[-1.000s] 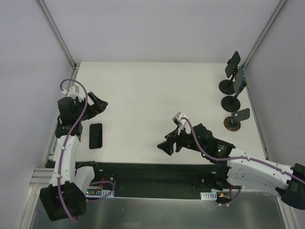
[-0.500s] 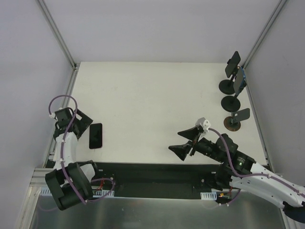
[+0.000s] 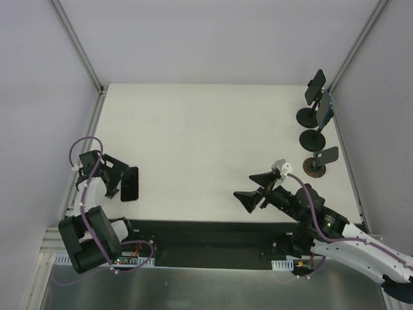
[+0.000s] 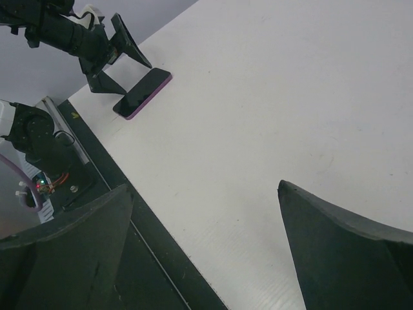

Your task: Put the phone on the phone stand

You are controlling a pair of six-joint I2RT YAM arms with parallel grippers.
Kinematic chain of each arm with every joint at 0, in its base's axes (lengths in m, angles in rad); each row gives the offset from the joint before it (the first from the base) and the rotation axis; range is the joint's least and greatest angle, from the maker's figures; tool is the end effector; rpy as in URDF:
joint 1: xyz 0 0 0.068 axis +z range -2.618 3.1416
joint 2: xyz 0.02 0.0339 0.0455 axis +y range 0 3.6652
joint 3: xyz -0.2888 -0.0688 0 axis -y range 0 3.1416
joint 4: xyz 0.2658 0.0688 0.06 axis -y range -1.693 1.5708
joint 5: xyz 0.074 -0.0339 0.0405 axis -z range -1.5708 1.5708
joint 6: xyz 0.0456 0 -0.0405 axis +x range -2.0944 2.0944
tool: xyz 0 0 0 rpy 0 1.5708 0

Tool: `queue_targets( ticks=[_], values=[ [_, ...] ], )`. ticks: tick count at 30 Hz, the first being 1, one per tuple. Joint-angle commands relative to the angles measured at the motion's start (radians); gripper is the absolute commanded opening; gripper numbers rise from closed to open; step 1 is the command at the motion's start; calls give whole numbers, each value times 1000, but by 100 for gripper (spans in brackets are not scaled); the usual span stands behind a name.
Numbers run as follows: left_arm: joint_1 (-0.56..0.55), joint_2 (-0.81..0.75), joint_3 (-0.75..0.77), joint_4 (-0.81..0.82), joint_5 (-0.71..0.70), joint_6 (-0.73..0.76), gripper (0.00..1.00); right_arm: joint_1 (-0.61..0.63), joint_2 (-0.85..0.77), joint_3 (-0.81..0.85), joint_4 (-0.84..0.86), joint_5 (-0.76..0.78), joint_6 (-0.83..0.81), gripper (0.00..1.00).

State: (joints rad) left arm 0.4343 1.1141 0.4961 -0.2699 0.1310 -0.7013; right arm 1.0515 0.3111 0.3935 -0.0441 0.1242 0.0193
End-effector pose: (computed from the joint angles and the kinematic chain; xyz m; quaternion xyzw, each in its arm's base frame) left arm 0.2014 0.0869 0.1751 -0.4872 0.8045 -0.1056 0.3230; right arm 0.0665 0.1050 0.2881 -0.3027 0.6240 0.3299 0.6405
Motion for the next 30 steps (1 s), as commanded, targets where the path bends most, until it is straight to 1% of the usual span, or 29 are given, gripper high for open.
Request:
queue_targets(
  ticks=[1,6,10,12,14,16,20,22,24,25,27,29,30],
  values=[
    [-18,-10,-79,-19,65,-50,99,-1,40,-21,39,48,7,96],
    [-193,-103,-122,-15,-31,-85,99,-1,89,-36,104,43,31,96],
    [-238,-100,-133,-9,-42,-122,99,-1,149,-33,118,57,42,96],
    [-249,-57,-123,-9,-48,-103,99,-1,163,-44,131,78,54,96],
    [-281,-10,-103,-11,-56,-90,99,-1,181,-47,138,95,77,96],
    [-331,21,-76,-14,-100,-73,99,-2,197,-50,145,121,91,96],
    [-391,117,-15,-46,-149,-96,99,-2,214,-47,144,155,105,96],
    [-396,167,22,-75,-149,-102,99,-4,217,-47,142,164,110,96],
    [-396,242,59,-107,-159,-86,94,-7,215,-50,142,175,111,96],
    [-401,259,93,-136,-162,-78,94,-5,215,-51,142,180,111,96],
    [-429,283,116,-163,-194,-73,98,-8,214,-53,135,187,105,96],
    [-431,288,137,-192,-229,-89,99,-10,207,-51,125,193,103,96],
    [-474,293,145,-201,-237,-92,99,-11,207,-51,121,204,102,96]
  ],
)
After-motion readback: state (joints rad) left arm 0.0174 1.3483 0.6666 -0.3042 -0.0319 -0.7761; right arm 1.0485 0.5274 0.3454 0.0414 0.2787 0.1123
